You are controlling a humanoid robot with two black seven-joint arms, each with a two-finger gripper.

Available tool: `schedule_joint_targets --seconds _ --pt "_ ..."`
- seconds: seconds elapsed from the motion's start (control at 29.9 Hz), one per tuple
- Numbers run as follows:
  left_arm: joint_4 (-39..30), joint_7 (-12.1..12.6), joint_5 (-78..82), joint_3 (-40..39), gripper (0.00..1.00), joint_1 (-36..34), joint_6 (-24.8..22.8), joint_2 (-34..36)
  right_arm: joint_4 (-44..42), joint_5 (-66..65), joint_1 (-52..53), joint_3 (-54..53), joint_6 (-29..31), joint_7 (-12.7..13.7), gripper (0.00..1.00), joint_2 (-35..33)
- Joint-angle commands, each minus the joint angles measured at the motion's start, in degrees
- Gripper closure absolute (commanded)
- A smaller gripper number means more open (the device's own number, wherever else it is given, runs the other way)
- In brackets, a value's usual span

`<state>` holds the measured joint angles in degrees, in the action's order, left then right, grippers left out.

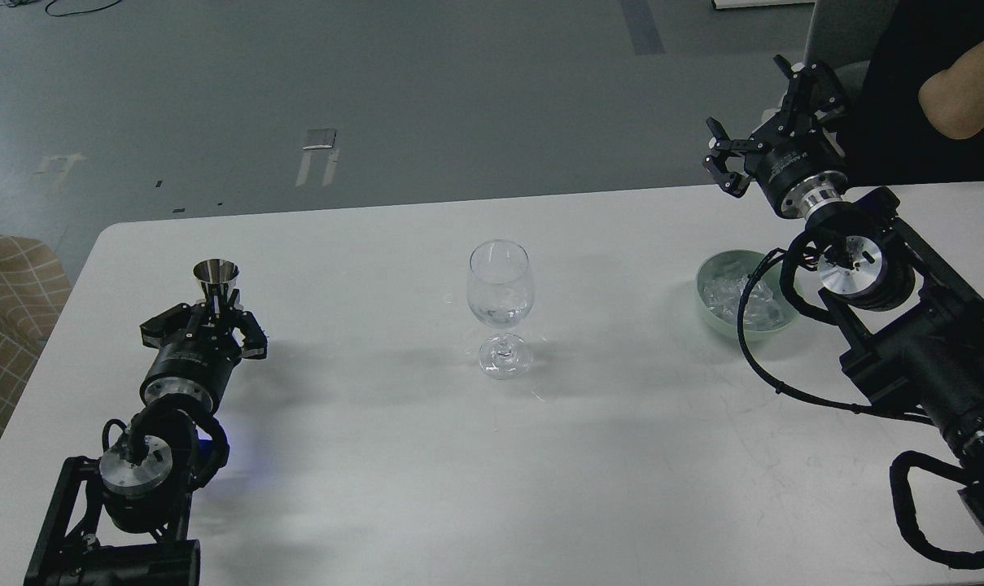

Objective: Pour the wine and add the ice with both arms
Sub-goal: 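Lower the jigger onto the table with the left gripper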

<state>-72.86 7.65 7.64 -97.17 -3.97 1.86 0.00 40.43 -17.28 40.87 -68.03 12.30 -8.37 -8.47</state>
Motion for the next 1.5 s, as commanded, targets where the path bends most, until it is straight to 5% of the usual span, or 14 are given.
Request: schedule_joint_targets --seconds 0.0,0.23,0.4,0.5,0.6,0.67,0.8,1.27,1.3,1.37,1.47 --pt "0.0 0.0 0.4 0.1 0.28 -0.1 0.0 0.0 0.0 0.0 0.0 0.1 0.0 0.0 0.00 0.0" --pt "0.0 -0.1 0.4 0.1 0.21 -0.1 0.0 0.0 -0.2 0.0 0.1 0.0 0.0 0.0 0.00 0.1" --pt "0.0 -0.1 0.4 0.4 0.43 -0.1 -0.3 0.0 -0.3 0.0 0.2 0.1 0.0 -0.1 0.00 0.1" --pt "0.0 -0.1 2.0 0.3 0.48 -0.2 -0.4 0.0 -0.3 0.0 0.2 0.1 0.0 -0.1 0.00 0.1" --pt "-0.1 0.0 1.8 0.2 0.64 -0.1 -1.2 0.0 -0.3 0.0 0.1 0.1 0.0 -0.1 0.00 0.1" --pt "0.0 0.0 1.8 0.3 0.86 -0.2 -1.7 0.0 -0.3 0.0 0.2 0.1 0.0 -0.1 0.00 0.1" --pt "-0.1 0.0 2.3 0.3 1.00 -0.2 -2.1 0.0 -0.3 0.0 0.1 0.0 0.0 -0.1 0.00 0.1" --pt "-0.2 -0.1 4.7 0.6 1.00 0.5 -4.3 0.0 -0.3 0.0 0.1 0.1 0.0 0.0 0.00 0.2" --pt "-0.2 -0.1 4.9 0.6 0.98 0.5 -4.3 0.0 -0.3 0.0 0.1 0.1 0.0 -0.1 0.00 0.2" --pt "-0.1 0.2 4.9 0.7 0.73 0.4 -4.1 0.0 -0.3 0.0 0.1 0.1 0.0 -0.1 0.00 0.3" --pt "0.2 0.1 4.9 0.7 0.69 0.5 -3.7 0.0 -0.2 0.0 0.0 0.1 0.0 -0.1 0.00 0.2"
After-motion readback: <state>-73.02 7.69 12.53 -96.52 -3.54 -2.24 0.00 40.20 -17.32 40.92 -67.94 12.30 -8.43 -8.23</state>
